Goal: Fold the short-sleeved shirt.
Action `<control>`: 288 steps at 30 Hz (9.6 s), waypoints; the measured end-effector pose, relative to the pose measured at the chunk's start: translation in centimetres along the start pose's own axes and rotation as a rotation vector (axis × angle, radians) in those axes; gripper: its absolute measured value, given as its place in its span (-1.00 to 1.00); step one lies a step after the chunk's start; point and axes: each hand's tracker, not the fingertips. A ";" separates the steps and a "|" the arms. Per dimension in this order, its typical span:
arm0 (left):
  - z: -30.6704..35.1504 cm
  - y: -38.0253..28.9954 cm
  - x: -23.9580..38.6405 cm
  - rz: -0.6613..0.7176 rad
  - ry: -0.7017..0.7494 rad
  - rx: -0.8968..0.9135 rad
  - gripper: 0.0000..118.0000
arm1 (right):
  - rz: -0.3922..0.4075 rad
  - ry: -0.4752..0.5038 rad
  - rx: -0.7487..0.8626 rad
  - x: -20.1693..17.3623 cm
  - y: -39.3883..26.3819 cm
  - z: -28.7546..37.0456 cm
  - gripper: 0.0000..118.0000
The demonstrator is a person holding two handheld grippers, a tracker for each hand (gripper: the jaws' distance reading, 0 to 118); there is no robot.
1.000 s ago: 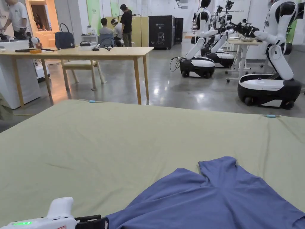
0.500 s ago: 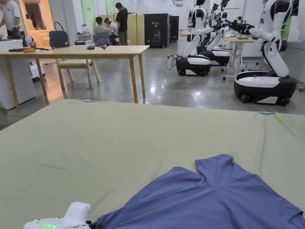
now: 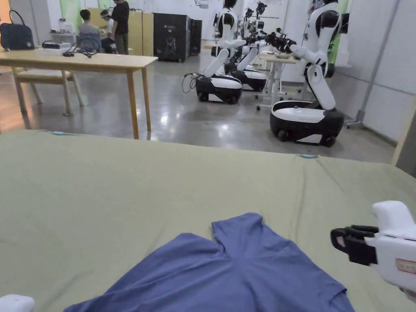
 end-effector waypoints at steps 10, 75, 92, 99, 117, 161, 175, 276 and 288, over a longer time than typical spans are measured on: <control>0.5 0.4 0.8 0.087 -0.012 0.007 -0.98 | 0.131 -0.092 -0.383 3.8 0.2 -21.1 0.81; -3.1 52.0 7.3 -0.069 0.112 0.543 -0.98 | -0.158 -0.481 0.459 11.4 34.7 5.5 -0.95; -2.6 25.3 2.6 -0.021 -0.137 0.356 -0.98 | -0.057 -0.187 0.311 5.1 5.4 11.2 -0.95; 0.0 7.5 -0.1 -0.038 -0.166 0.060 -0.98 | 0.029 -0.062 -0.089 1.1 -10.3 14.7 -0.95; -0.8 -2.4 -1.1 0.034 -0.228 -0.177 -0.63 | 0.016 0.063 -0.426 0.6 -21.7 11.1 -0.66; 1.2 -5.5 -1.3 -0.026 -0.027 -0.035 -1.00 | -0.202 -0.056 0.025 -7.1 -17.8 24.9 -1.00; 2.7 -4.4 1.8 -0.086 -0.032 -0.027 -1.00 | -0.144 -0.092 -0.298 -2.5 -21.9 13.6 0.70; -11.6 4.9 2.3 -0.055 0.042 -0.155 -0.88 | -0.252 -0.277 -0.029 0.9 -16.6 15.2 -0.99; -11.3 4.5 3.1 -0.070 0.050 -0.168 -0.88 | -0.254 -0.240 -0.409 7.1 -17.9 -0.9 0.42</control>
